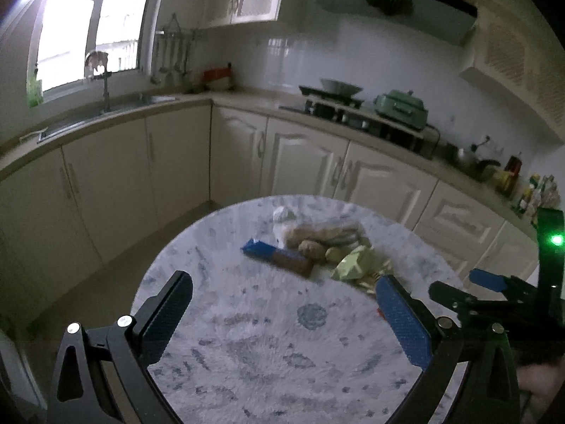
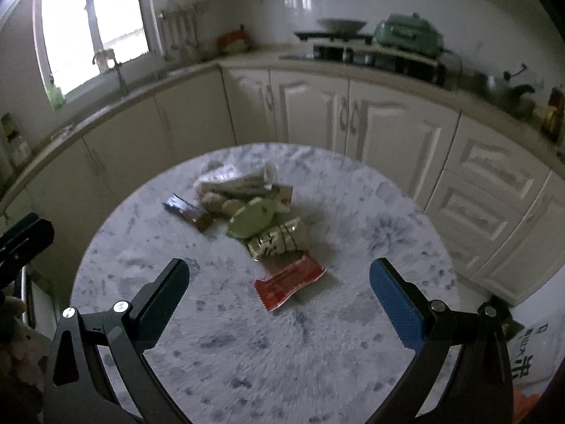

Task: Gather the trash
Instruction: 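Grasp the yellow chip bag with the right gripper while the left gripper grasps the red packet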

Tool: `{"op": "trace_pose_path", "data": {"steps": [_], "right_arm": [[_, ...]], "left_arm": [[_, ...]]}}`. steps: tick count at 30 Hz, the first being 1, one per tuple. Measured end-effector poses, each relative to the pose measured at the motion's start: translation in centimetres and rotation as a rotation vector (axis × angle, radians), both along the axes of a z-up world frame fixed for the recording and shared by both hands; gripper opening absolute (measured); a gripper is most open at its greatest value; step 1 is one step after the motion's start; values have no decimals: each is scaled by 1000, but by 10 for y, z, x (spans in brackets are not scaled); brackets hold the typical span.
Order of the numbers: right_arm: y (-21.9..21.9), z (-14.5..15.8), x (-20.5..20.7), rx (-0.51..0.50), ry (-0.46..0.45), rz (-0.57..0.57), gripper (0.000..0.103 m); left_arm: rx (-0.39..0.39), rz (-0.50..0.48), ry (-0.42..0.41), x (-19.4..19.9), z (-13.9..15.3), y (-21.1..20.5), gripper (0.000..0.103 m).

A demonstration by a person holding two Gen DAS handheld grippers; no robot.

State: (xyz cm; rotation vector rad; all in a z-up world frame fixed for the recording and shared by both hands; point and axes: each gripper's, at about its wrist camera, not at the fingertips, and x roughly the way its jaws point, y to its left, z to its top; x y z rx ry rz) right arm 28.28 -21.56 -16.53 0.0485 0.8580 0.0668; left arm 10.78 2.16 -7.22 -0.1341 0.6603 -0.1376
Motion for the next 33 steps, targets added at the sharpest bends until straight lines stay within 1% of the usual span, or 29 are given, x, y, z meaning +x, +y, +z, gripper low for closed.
{"op": "trace_pose_path", "data": {"steps": [3, 13, 16, 17, 18, 19, 20, 21, 22, 26, 28, 31, 33], "right_arm": [[0, -15, 13, 8, 34, 12, 103], [-3, -66, 67, 16, 128, 38, 103], [-3, -77, 80, 9, 140, 51, 103], [-2, -81, 84, 12, 142, 70, 102], [0, -82, 86, 13, 141, 83, 100], [2, -85, 89, 10, 150, 109, 91], [4, -88, 91, 7, 164, 126, 78], [7, -91, 91, -3, 170, 137, 73], [8, -90, 89, -17, 157, 145, 70], [-2, -89, 80, 22, 147, 147, 64], [-10, -87, 75, 35, 144, 129, 64], [-29, -81, 66, 95, 125, 92, 64], [-41, -77, 58, 106, 117, 59, 64]], "left_arm": [[10, -4, 27, 16, -10, 2, 102], [37, -5, 122, 90, -42, -17, 102], [40, -5, 144, 109, -51, -21, 102], [40, -5, 152, 116, -53, -23, 102], [41, -6, 157, 122, -55, -25, 102], [43, 7, 161, 128, -58, -27, 102], [45, 5, 166, 134, -60, -30, 102], [46, 2, 170, 139, -62, -32, 102], [47, -3, 173, 143, -64, -35, 102], [54, -24, 184, 153, -75, -49, 102], [57, -37, 187, 155, -78, -57, 102], [65, -63, 184, 157, -81, -70, 102], [70, -91, 181, 160, -83, -82, 102]]}}
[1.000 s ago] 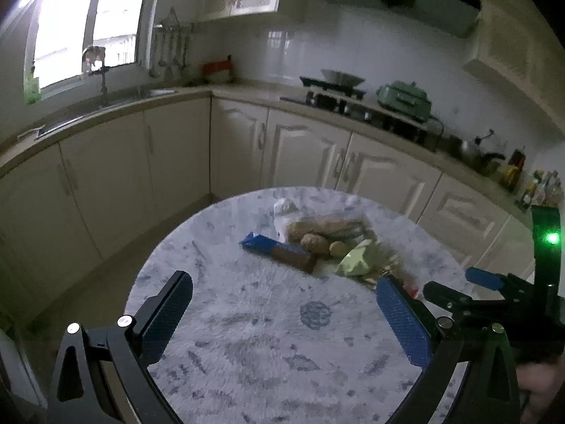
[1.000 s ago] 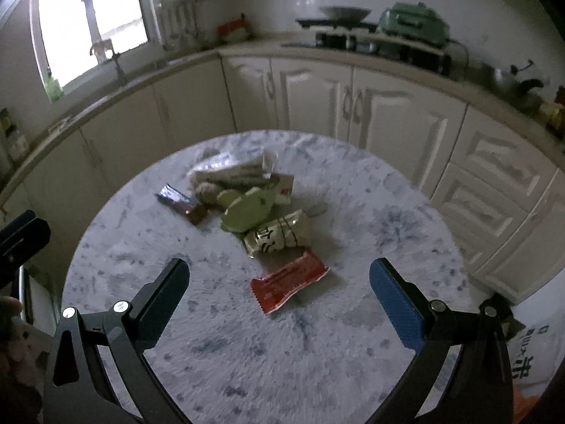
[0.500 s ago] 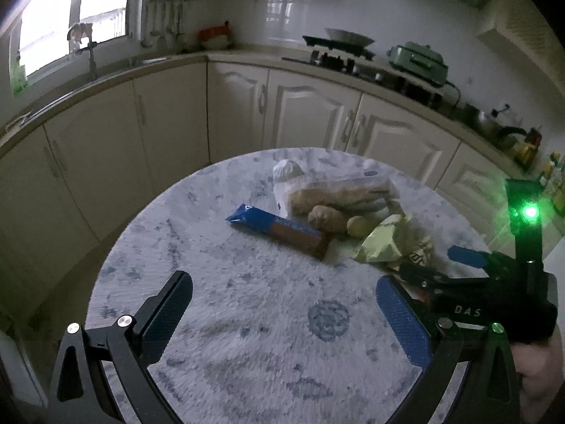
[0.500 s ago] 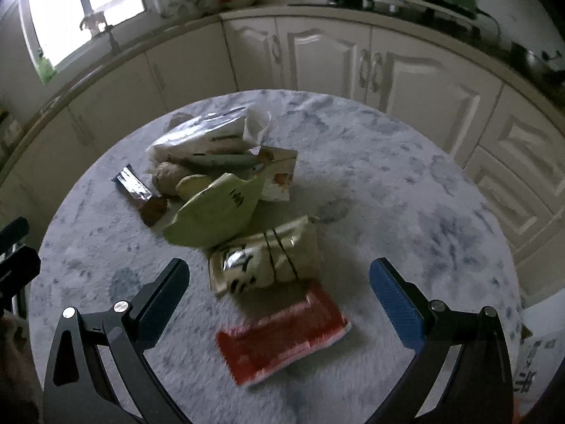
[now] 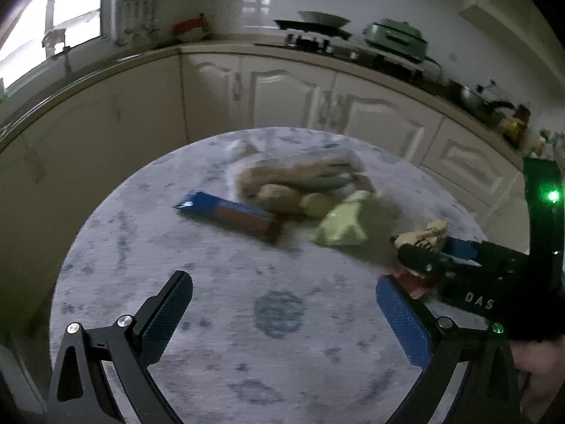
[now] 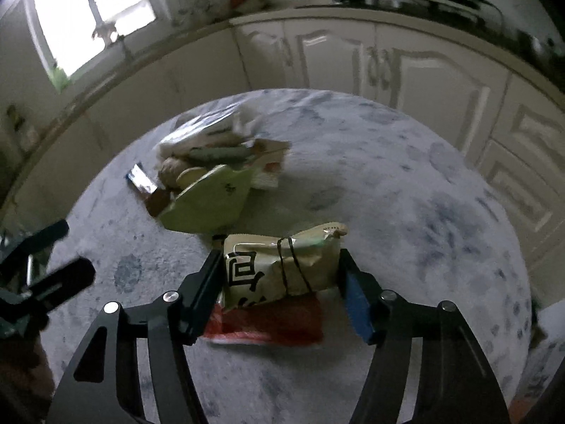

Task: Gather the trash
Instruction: 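Grasp the yellow chip bag with the right gripper while the left gripper grasps the red packet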

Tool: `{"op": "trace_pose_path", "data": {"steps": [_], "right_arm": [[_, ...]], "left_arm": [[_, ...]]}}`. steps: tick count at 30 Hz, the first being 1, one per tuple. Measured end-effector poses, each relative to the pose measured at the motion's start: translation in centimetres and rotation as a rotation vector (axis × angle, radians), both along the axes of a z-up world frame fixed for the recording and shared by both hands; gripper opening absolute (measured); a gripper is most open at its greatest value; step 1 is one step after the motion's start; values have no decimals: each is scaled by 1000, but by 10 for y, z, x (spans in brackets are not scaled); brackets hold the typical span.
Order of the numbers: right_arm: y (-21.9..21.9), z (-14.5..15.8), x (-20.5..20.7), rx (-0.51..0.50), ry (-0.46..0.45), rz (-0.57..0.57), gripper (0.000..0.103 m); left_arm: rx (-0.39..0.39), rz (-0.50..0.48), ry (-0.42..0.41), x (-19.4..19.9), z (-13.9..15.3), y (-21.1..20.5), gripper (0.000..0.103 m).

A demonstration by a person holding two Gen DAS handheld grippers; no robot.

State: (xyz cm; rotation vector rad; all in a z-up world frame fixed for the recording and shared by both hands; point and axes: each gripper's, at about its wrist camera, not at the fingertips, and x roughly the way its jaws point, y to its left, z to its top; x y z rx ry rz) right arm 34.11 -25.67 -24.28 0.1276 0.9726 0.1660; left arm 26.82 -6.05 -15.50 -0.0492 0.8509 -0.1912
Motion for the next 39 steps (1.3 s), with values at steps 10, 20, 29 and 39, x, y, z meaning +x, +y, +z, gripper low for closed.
{"op": "trace_pose_path", "data": {"steps": [10, 20, 29, 39], "right_arm": [[-66, 7, -29, 37, -1, -153, 64], [-105, 20, -54, 54, -30, -245, 64], [-101, 24, -73, 68, -37, -262, 64], [-99, 43, -96, 57, -66, -272, 64]], "left_arm": [[93, -173, 21, 20, -32, -82, 102], [138, -400, 54, 50, -69, -139, 62], [61, -495, 68, 48, -68, -134, 8], [-26, -436, 4, 23, -40, -121, 8]]}}
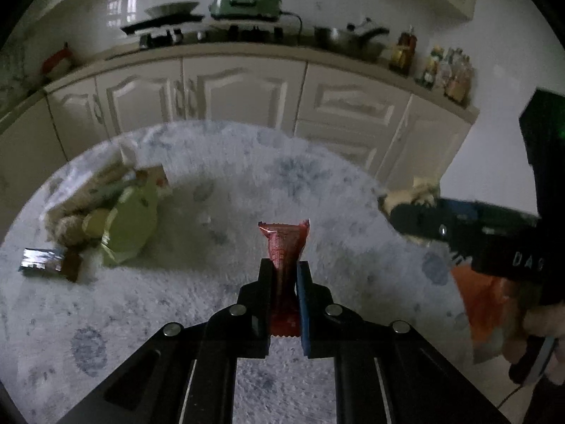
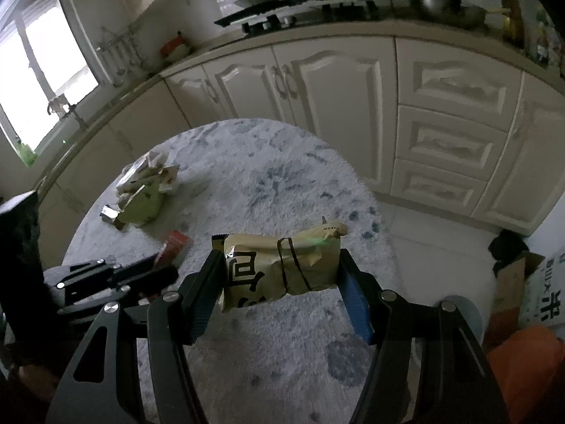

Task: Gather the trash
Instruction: 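Carry the chip bag and red packet with both grippers to the bin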

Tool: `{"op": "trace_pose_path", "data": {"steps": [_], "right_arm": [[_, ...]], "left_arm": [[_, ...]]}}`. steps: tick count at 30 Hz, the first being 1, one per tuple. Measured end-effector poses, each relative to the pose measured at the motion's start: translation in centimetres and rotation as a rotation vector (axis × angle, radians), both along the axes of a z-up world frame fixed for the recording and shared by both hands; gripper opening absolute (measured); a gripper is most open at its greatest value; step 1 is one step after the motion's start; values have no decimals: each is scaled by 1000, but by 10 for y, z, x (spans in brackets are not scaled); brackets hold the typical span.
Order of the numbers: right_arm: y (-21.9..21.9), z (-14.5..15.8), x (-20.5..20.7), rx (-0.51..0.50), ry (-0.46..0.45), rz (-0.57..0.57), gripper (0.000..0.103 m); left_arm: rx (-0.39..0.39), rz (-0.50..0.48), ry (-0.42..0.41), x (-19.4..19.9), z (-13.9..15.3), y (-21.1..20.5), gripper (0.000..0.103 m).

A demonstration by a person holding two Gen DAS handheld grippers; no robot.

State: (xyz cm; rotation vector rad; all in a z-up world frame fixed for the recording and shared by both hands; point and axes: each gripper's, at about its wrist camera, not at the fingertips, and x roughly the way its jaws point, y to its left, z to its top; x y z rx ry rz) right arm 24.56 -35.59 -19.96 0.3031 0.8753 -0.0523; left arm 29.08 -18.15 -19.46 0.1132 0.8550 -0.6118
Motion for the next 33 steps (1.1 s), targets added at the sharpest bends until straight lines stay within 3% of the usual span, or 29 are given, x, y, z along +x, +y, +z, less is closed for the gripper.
{"op": "trace_pose_path", "data": {"steps": [6, 19, 27, 33], "right_arm": [[-2, 24, -17, -8, -50, -12, 64], [-35, 89, -81, -58, -184, -85, 64], [-93, 107, -135, -114, -202, -230, 64], [-151, 102, -187, -120, -176, -394, 64]], "left_arm": [[-30, 19, -62, -23, 31, 1, 8], [-77, -37, -173, -74, 88, -19, 8], [-115, -156, -219, -95, 105, -75, 9], [-125, -278, -174, -93, 95, -142, 9]]}}
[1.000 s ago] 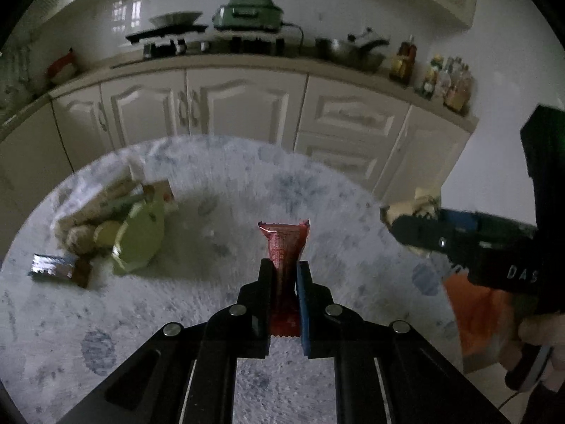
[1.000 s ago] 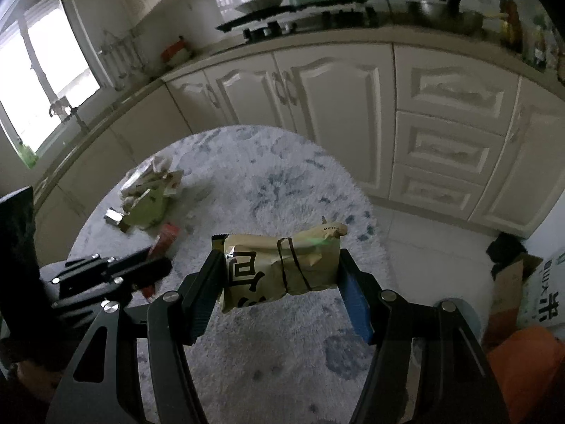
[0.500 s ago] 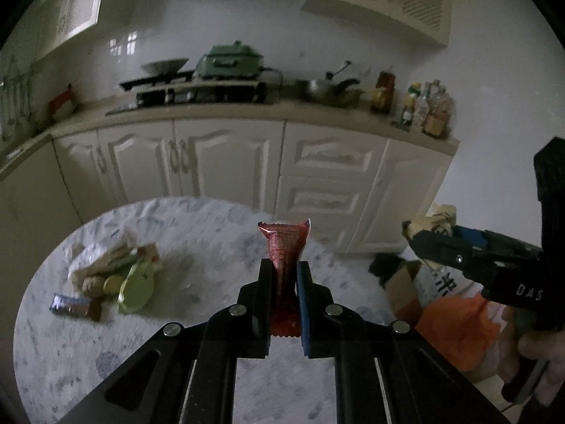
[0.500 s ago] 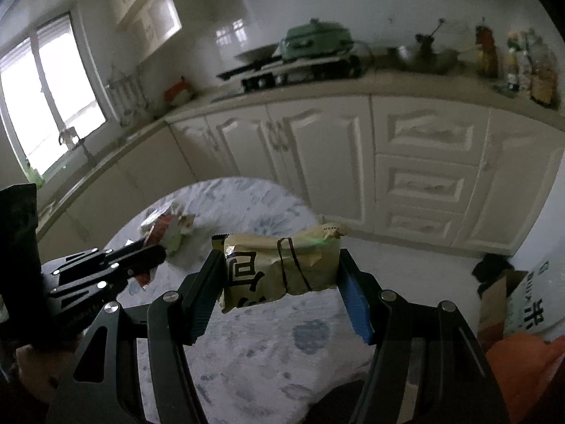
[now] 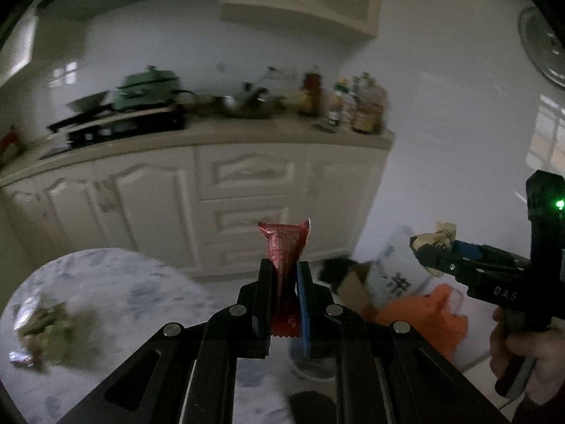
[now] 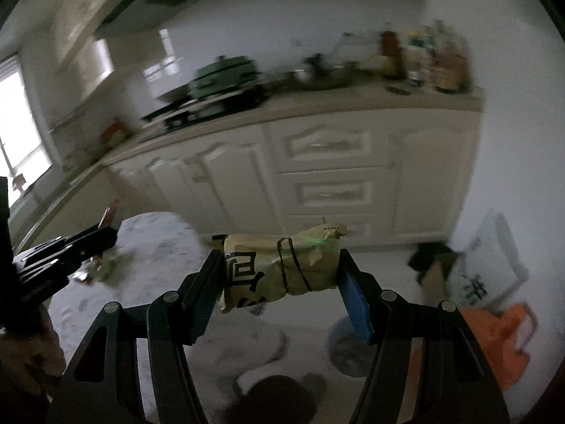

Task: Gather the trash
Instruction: 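Carry the chip bag and red packet with both grippers to the bin, then open both grippers over the bin to drop the chip bag and packet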

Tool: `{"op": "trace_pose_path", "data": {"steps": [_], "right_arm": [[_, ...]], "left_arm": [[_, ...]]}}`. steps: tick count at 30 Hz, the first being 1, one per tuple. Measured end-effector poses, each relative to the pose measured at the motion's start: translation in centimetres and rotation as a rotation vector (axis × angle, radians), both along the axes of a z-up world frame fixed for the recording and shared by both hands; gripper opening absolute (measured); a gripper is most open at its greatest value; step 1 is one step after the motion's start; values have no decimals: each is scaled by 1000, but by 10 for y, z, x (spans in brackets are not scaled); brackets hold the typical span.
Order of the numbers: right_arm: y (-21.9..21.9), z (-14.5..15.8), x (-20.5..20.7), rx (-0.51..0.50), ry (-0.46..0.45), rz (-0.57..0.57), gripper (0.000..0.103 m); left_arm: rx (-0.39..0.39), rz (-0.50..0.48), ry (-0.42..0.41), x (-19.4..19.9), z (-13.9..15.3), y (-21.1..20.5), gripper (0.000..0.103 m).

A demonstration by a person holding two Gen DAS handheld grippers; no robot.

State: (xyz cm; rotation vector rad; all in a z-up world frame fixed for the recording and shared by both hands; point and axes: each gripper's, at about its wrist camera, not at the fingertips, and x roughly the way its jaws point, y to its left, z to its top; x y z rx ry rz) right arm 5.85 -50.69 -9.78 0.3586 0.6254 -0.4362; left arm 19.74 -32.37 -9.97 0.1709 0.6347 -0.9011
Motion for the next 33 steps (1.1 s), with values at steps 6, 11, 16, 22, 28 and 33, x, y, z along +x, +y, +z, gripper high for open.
{"op": "trace_pose_path", "data": {"steps": [6, 11, 16, 22, 28, 33], "right_arm": [[-52, -22, -35, 34, 43, -128, 64], [-90, -58, -43, 106, 89, -183, 64], [-114, -95, -33, 183, 124, -192, 64], [-137, -132, -16, 248, 170, -188, 64], [-156, -162, 2, 295, 217, -184, 68], [-165, -178, 2, 333, 228, -209, 93]], "left_arm": [[37, -110, 58, 3, -25, -66, 9], [98, -176, 123, 18, -55, -119, 9], [168, -213, 186, 35, -83, -160, 9], [244, -239, 262, 59, -118, -217, 9], [336, -243, 300, 84, -145, -268, 23], [349, -178, 272, 103, -153, -292, 87]]}}
